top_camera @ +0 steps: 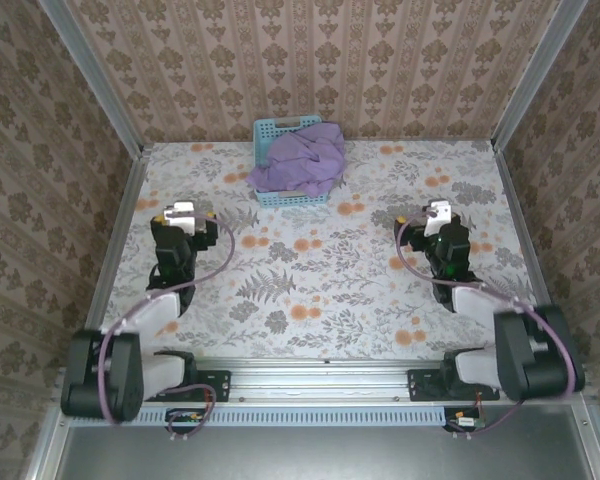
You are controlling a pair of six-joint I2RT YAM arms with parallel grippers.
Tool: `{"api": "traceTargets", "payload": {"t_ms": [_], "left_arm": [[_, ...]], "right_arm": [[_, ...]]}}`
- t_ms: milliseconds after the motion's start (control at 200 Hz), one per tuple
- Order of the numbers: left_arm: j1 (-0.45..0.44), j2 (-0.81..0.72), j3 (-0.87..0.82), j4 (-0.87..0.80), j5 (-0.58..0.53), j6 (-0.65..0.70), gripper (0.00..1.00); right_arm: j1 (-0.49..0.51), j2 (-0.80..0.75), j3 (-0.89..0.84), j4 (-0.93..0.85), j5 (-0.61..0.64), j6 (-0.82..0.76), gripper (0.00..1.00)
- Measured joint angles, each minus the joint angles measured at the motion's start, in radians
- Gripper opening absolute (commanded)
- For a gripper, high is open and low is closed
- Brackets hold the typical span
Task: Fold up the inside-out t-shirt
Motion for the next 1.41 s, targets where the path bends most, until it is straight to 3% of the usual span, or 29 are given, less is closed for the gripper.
{"api": "traceTargets", "payload": {"t_ms": [210,400,505,660,840,1105,1405], "left_arm": [[-0.016,-0.269,0.125,-0.344,-0.076,-0.24,1.0],[0.021,-0.472,0.209,-0.697,-0.118,-0.538,1.0],[0.082,-0.618,0.142,-0.753,-0.053,-0.608,1.0],[0.12,-0.635,0.111,-0.814,0.067,-0.644,1.0],[0.089,-0.411,0.164,-0.843,0.189,-0.645,1.0],[-0.112,-0.177,0.289,-0.855,0.201,-0.604,1.0],[-0.14,-0.128,0.317,-0.867,0.199,-0.563,1.0]], "right_arm": [[0.019,-0.308,0.142,-0.298,0.002,0.143,1.0],[0.009,-0.407,0.264,-0.582,0.04,0.414,1.0],[-0.005,-0.399,0.261,-0.663,0.011,0.491,1.0],[0.003,-0.267,0.272,-0.723,-0.033,0.538,1.0],[0.123,-0.037,0.427,-0.775,0.0,0.544,1.0],[0.316,0.359,0.811,-0.792,0.092,0.513,1.0],[0.43,0.758,1.238,-0.949,0.209,0.473,1.0]]}}
